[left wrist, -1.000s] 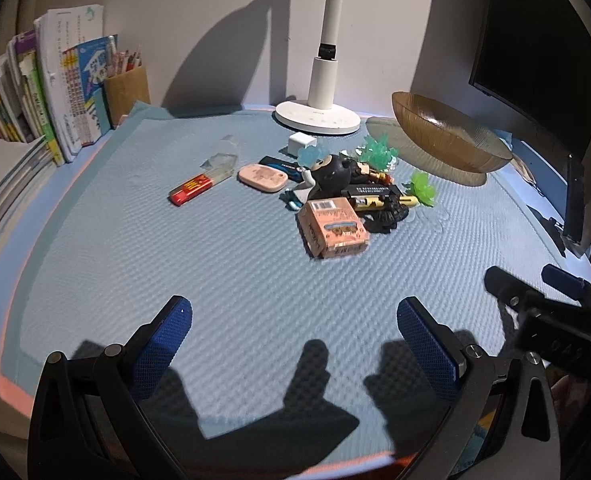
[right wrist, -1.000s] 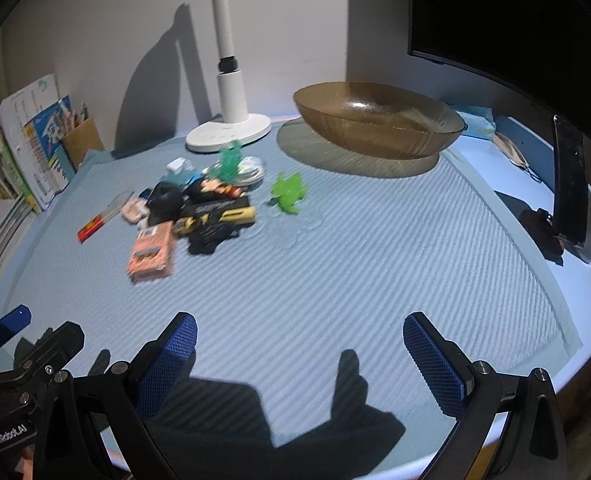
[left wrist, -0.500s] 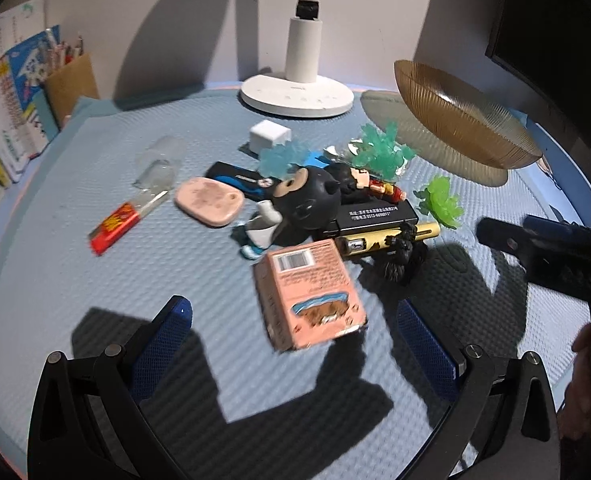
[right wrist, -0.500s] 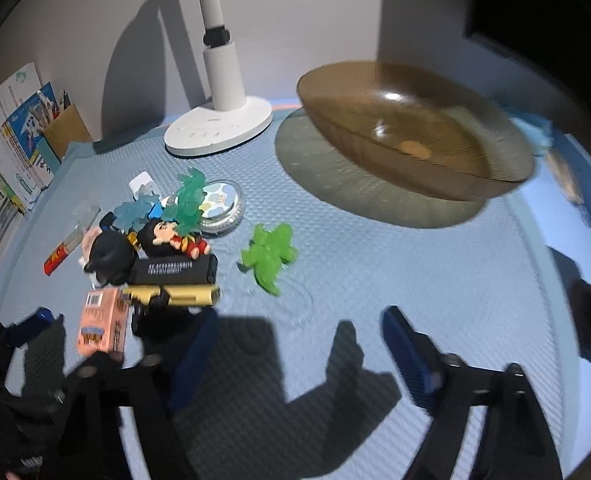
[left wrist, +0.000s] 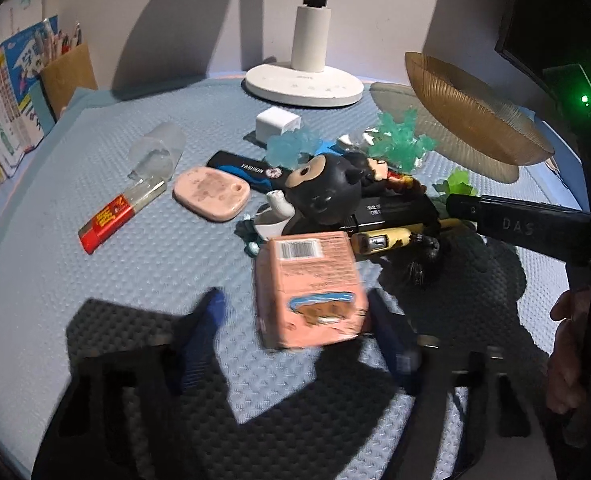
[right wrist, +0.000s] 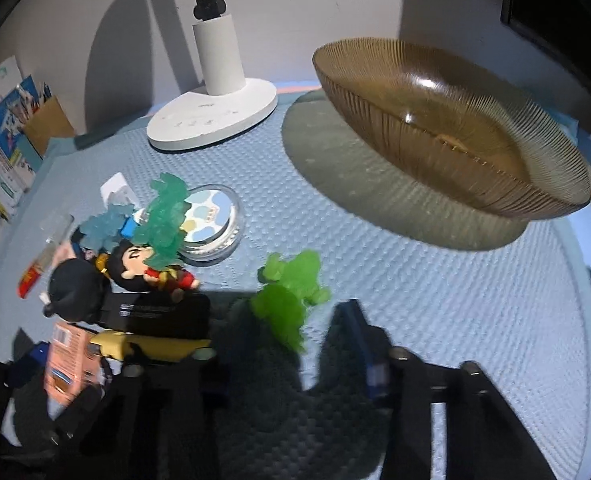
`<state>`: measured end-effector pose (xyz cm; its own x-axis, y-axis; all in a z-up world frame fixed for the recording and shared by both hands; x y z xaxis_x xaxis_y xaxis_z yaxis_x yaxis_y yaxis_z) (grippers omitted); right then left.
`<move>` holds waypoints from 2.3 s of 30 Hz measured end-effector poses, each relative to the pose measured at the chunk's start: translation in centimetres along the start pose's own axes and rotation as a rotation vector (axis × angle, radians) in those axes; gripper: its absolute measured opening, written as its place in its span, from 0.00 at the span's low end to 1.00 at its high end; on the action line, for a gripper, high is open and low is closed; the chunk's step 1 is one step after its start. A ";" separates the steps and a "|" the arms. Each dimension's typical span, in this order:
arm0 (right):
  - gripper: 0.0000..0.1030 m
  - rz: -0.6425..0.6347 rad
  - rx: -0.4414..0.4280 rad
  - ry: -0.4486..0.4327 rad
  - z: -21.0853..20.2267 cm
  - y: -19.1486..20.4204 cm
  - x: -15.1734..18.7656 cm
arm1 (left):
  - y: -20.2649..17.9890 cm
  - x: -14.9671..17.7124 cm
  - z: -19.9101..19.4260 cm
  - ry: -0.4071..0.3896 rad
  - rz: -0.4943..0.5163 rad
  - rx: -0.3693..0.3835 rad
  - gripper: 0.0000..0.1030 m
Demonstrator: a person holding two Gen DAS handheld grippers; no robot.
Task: Organize rigid objects
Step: 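Grasp the pink snack box with the left tool while the right tool grasps the green gummy toy, then carry both items to the amber bowl and open both tools to drop them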
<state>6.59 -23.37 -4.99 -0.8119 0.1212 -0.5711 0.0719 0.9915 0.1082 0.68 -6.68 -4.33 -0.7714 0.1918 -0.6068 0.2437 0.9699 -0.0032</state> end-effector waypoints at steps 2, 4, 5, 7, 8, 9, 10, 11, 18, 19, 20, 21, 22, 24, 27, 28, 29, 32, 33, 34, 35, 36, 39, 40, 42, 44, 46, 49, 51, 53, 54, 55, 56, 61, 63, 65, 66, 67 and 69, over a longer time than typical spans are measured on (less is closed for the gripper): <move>0.23 0.007 -0.026 -0.005 -0.3 0.0 0.1 | -0.2 -0.1 -0.3 -0.006 -0.005 0.036 0.38; 0.22 0.026 -0.052 -0.025 -1.4 -0.5 0.2 | -0.1 0.0 -0.7 -0.019 -0.008 0.038 0.38; 0.21 0.024 -0.057 -0.040 -2.1 -0.7 0.4 | -0.1 0.0 -1.0 -0.029 -0.007 0.041 0.37; 0.20 0.020 -0.059 -0.062 -3.2 -1.0 0.6 | -0.1 0.0 -1.6 -0.050 -0.007 0.044 0.37; 0.20 0.019 -0.061 -0.073 -3.9 -1.4 0.7 | -0.1 0.0 -2.0 -0.061 -0.009 0.043 0.37; 0.20 0.021 -0.062 -0.079 -4.3 -1.6 0.7 | -0.1 0.0 -2.3 -0.065 -0.006 0.041 0.37; 0.20 0.022 -0.060 -0.083 -4.6 -1.8 0.8 | -0.1 0.0 -2.3 -0.063 0.001 0.037 0.37; 0.20 0.023 -0.057 -0.085 -4.9 -2.2 0.9 | -0.2 -0.1 -2.4 -0.064 0.006 0.030 0.37; 0.20 0.056 -0.100 -0.054 -5.1 -4.0 2.2 | -0.8 1.0 -1.8 -0.028 -0.015 0.062 0.39; 0.20 0.057 -0.113 -0.042 -5.0 -4.0 2.7 | -0.8 1.4 -1.4 -0.005 -0.019 0.055 0.46; 0.21 0.054 -0.130 -0.028 -4.9 -4.1 3.4 | -0.8 1.7 -1.4 0.003 -0.018 0.051 0.48; 0.23 0.045 -0.145 -0.019 -4.9 -4.1 4.1 | -0.8 1.8 -1.4 -0.002 -0.013 0.043 0.48; 0.26 0.036 -0.159 -0.006 -4.8 -4.1 5.0 | -0.7 1.8 -1.5 -0.004 -0.009 0.037 0.48; 0.55 0.037 -0.177 0.011 -4.7 -4.4 6.4 | -0.7 1.6 -1.4 -0.005 0.001 0.016 0.51; 0.60 0.049 -0.210 -0.013 -5.4 -4.5 7.2 | -0.6 1.3 -0.9 0.000 0.007 0.008 0.52; 0.60 0.049 -0.202 -0.015 -5.4 -4.5 7.1 | -0.6 1.3 -0.8 0.002 0.008 0.004 0.52; 0.60 0.043 -0.185 -0.020 -5.4 -4.4 6.9 | -0.6 1.2 -0.6 0.003 0.011 -0.001 0.52; 0.60 0.021 -0.151 -0.042 -5.1 -3.4 6.0 | -0.9 0.9 -0.6 -0.007 0.027 -0.006 0.45; 0.60 0.013 -0.126 -0.042 -4.8 -3.2 5.8 | -1.1 0.9 -0.6 -0.010 0.035 -0.006 0.40; 0.60 0.002 -0.088 -0.042 -4.4 -2.9 5.5 | -1.1 1.0 -0.7 -0.011 0.040 -0.005 0.36; 0.51 -0.005 -0.065 -0.043 -4.0 -2.8 5.4 | -1.1 1.0 -0.8 -0.014 0.047 -0.004 0.36; 0.31 -0.014 -0.063 -0.036 -3.6 -2.6 5.5 | -1.1 1.1 -1.0 -0.022 0.051 -0.001 0.36; 0.29 -0.056 -0.035 -0.059 -3.7 -1.9 5.7 | -0.8 0.9 -2.3 -0.064 0.047 0.000 0.36; 0.29 -0.067 -0.036 -0.076 -4.1 -1.8 5.6 | -0.7 0.7 -2.8 -0.082 0.046 0.003 0.36; 0.29 -0.067 -0.047 -0.117 -5.5 -2.0 5.0 | -0.9 -0.2 -4.0 -0.119 0.054 0.005 0.36; 0.29 -0.046 -0.045 -0.168 -7.5 -3.1 3.4 | -1.6 -1.9 -5.1 -0.157 0.077 0.018 0.36; 0.29 -0.026 -0.033 -0.220 -9.5 -4.5 1.4 | -2.9 -4.9 -6.2 -0.203 0.121 0.036 0.36; 0.29 0.043 0.012 -0.293 -12.1 -7.7 -2.3 | -6.0 -10.6 -7.3 -0.281 0.195 0.071 0.36; 0.29 0.099 0.028 -0.305 -12.6 -10.1 -4.6 | -8.3 -13.6 -6.7 -0.298 0.229 0.138 0.36; 0.29 0.140 0.026 -0.275 -11.9 -11.7 -6.2 | -10.7 -16.1 -5.0 -0.275 0.239 0.189 0.36; 0.29 0.158 0.014 -0.241 -11.0 -12.4 -7.0 | -11.8 -17.1 -3.8 -0.255 0.241 0.218 0.36; 0.29 0.166 -0.001 -0.211 -9.9 -12.7 -7.5 | -12.8 -17.8 -2.7 -0.238 0.241 0.240 0.36; 0.29 0.169 -0.019 -0.175 -8.9 -13.0 -7.7 | -13.5 -18.2 -1.5 -0.220 0.241 0.250 0.36; 0.29 0.152 -0.017 -0.118 -6.4 -13.9 -8.1 | -15.3 -18.2 2.4 -0.150 0.227 0.275 0.36; 0.29 0.139 -0.011 -0.111 -6.1 -13.8 -8.0 | -15.9 -18.3 3.2 -0.151 0.243 0.247 0.36; 0.29 0.142 -0.018 -0.098 -5.7 -13.7 -8.1 | -16.4 -18.4 3.5 -0.154 0.247 0.238 0.42; 0.34 0.149 -0.027 -0.091 -5.6 -13.7 -8.2 | -16.4 -18.4 3.3 -0.159 0.243 0.237 0.47; 0.37 0.162 -0.027 -0.092 -5.7 -14.0 -8.2 | -16.3 -18.4 3.1 -0.166 0.237 0.231 0.50; 0.49 0.177 -0.013 -0.125 -6.9 -14.4 -8.1 | -15.4 -18.3 1.7 -0.192 0.229 0.220 0.50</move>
<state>8.12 -38.97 3.69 -0.7091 0.2991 -0.6386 0.1990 0.9537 0.2257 12.05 -25.35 5.41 -0.5626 0.3484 -0.7497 0.5338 0.8456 -0.0076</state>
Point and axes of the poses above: each gripper's, at about its wrist camera, not at the fingertips, and z roughly the way its jaws point, y to its left, x to its underside, the point moved 7 cm from there along z, roughly the way its jaws point, and after that the axes turned 8 degrees about z, right-handed, at the moved point
